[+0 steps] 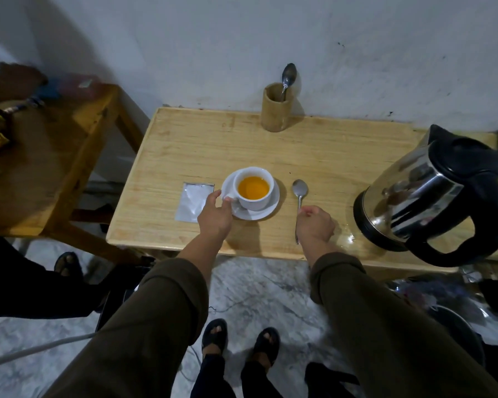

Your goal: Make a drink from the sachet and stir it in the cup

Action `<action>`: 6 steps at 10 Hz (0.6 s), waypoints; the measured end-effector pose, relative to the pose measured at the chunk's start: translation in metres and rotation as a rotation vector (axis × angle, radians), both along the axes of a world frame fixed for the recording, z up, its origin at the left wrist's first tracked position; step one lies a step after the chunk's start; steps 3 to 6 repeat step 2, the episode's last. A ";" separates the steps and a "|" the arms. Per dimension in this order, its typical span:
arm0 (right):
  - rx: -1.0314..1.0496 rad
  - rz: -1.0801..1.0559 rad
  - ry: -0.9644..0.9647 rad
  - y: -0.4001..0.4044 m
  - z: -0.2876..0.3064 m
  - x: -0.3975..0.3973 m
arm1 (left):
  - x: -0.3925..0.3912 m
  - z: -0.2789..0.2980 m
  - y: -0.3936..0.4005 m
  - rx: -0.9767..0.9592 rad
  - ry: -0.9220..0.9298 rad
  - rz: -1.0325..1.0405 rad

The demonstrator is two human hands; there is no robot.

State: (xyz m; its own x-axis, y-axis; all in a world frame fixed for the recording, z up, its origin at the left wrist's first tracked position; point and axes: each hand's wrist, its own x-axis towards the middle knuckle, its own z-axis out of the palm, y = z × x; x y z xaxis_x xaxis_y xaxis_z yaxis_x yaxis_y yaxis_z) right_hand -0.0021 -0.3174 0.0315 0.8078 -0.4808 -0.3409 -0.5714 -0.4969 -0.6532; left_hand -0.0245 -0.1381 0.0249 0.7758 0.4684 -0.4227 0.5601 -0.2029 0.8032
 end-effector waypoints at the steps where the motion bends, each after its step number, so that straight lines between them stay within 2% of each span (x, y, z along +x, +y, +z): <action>1: 0.038 0.010 -0.100 0.003 0.009 -0.004 | 0.005 0.005 0.008 0.044 -0.014 0.007; 2: 0.046 0.024 -0.157 0.006 0.020 -0.024 | -0.007 0.004 0.016 0.057 -0.016 -0.021; 6: 0.046 0.024 -0.157 0.006 0.020 -0.024 | -0.007 0.004 0.016 0.057 -0.016 -0.021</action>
